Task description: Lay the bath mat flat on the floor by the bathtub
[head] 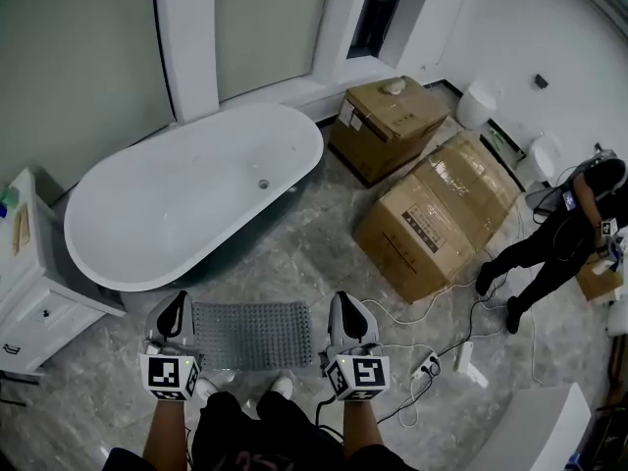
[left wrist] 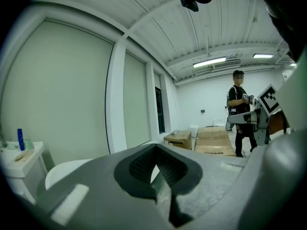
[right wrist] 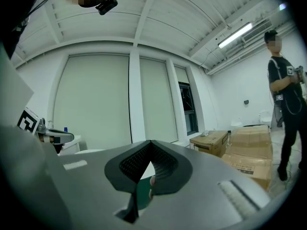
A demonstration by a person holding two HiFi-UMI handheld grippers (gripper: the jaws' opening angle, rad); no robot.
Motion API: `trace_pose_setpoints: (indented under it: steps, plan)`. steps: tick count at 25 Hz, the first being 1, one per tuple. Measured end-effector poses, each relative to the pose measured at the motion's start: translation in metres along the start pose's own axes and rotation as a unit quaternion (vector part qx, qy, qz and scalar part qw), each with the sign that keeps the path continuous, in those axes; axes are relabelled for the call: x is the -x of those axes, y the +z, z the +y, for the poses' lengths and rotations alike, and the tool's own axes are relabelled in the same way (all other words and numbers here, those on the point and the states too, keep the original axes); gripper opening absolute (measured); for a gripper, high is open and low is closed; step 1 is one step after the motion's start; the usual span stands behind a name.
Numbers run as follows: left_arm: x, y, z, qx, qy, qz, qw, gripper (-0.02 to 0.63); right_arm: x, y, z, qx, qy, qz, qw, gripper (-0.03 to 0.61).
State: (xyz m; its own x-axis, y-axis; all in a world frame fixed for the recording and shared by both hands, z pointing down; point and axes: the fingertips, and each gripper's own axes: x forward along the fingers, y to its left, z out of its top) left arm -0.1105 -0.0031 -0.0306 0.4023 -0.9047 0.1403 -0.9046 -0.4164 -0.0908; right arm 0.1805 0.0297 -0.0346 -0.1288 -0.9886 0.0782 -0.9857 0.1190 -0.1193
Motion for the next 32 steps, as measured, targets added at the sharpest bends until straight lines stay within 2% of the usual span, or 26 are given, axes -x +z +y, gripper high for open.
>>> trace_pose_setpoints:
  steps: [9,18,23,32]
  plan:
    - [0.010,0.026,-0.011,-0.019,0.011,-0.020,0.9996,0.002,0.009,0.023,-0.002,0.011,0.020,-0.028,0.999,0.025]
    - [0.011,0.043,-0.010,-0.018,0.021,-0.033,0.9991,0.002,0.010,0.040,0.001,0.005,0.027,-0.042,0.999,0.023]
    - [0.010,0.050,-0.010,-0.012,0.022,-0.041,0.9988,0.002,0.005,0.042,0.006,0.031,0.042,-0.039,0.998,0.024]
    - [0.008,0.045,-0.017,-0.020,0.018,-0.026,0.9993,0.001,0.001,0.045,0.004,0.031,0.049,-0.040,0.998,0.023]
